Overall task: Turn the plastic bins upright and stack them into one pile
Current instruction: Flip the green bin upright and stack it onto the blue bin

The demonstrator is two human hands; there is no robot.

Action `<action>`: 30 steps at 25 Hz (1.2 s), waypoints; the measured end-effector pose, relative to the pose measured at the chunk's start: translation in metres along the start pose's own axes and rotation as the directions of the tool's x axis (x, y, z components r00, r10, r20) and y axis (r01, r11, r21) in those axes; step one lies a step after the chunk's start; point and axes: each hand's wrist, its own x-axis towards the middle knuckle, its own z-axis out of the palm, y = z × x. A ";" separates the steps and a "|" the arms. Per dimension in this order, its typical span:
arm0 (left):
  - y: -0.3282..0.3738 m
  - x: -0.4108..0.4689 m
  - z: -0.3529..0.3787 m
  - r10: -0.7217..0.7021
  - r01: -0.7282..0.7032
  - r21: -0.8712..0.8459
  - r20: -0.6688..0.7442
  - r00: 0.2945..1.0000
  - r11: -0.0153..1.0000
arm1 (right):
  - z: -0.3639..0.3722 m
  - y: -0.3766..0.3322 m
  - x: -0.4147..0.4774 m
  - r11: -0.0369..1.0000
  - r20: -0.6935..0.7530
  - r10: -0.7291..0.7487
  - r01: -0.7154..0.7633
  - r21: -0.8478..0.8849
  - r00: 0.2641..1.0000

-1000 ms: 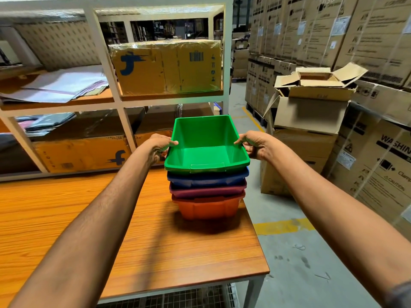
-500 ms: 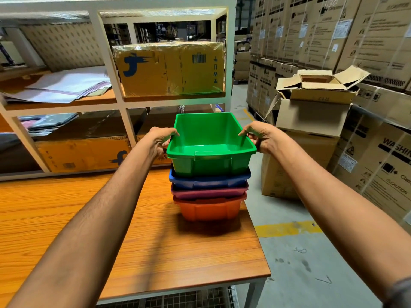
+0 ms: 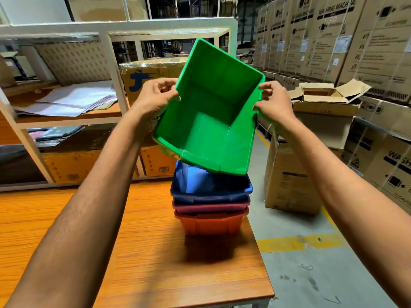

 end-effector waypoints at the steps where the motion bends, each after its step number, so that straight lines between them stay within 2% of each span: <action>1: 0.003 0.000 -0.003 0.035 -0.035 -0.005 0.011 0.999 0.999 | -0.002 -0.005 0.003 0.996 -0.034 -0.069 0.067 -0.065 0.997; 4: 0.010 -0.004 -0.013 0.091 -0.094 0.026 0.085 0.992 0.995 | -0.009 -0.029 0.003 0.942 -0.116 -0.246 0.209 -0.264 0.962; 6: 0.011 -0.007 -0.019 0.116 -0.124 0.035 0.174 0.978 0.992 | -0.011 -0.040 0.007 0.909 -0.140 -0.297 0.235 -0.345 0.945; 10: 0.013 -0.014 -0.023 0.116 -0.146 0.071 0.326 0.938 0.987 | -0.020 -0.043 0.026 0.888 0.108 -0.231 0.255 -0.384 0.967; 12: 0.014 -0.015 -0.022 0.142 -0.200 0.187 0.285 0.948 0.962 | -0.018 -0.040 0.025 0.861 0.139 -0.224 0.263 -0.435 0.965; 15: 0.013 -0.010 -0.014 0.287 -0.272 0.387 0.020 0.958 0.881 | -0.013 -0.033 0.017 0.897 -0.007 -0.169 0.150 -0.417 0.986; 17: 0.014 -0.007 -0.006 0.407 -0.302 0.472 -0.137 0.903 0.828 | -0.011 -0.027 0.014 0.934 -0.124 -0.084 0.035 -0.356 0.989; 19: 0.015 -0.010 0.007 0.523 -0.308 0.585 -0.239 0.818 0.750 | -0.010 -0.023 0.010 0.968 -0.233 0.021 -0.078 -0.238 0.972; 21: 0.015 -0.018 0.025 0.602 -0.304 0.669 -0.268 0.753 0.678 | -0.008 -0.019 0.002 0.980 -0.277 0.165 -0.188 -0.058 0.947; 22: 0.012 -0.022 0.034 0.610 -0.311 0.667 -0.272 0.744 0.677 | -0.004 -0.017 0.000 0.971 -0.271 0.238 -0.230 0.063 0.933; 24: 0.004 -0.029 0.052 0.572 -0.290 0.611 -0.334 0.750 0.737 | 0.005 -0.015 -0.008 0.893 -0.196 0.384 -0.309 0.328 0.902; 26: -0.004 -0.032 0.065 0.506 -0.260 0.510 -0.435 0.745 0.820 | 0.017 -0.005 -0.012 0.787 -0.121 0.451 -0.330 0.522 0.884; 28: -0.006 -0.032 0.071 0.345 -0.221 0.295 -0.484 0.804 0.929 | 0.029 0.004 -0.017 0.737 -0.075 0.442 -0.314 0.599 0.894; 30: -0.002 -0.031 0.072 0.117 -0.128 0.005 -0.433 0.894 0.992 | 0.031 -0.013 -0.046 0.695 -0.034 0.452 -0.328 0.639 0.891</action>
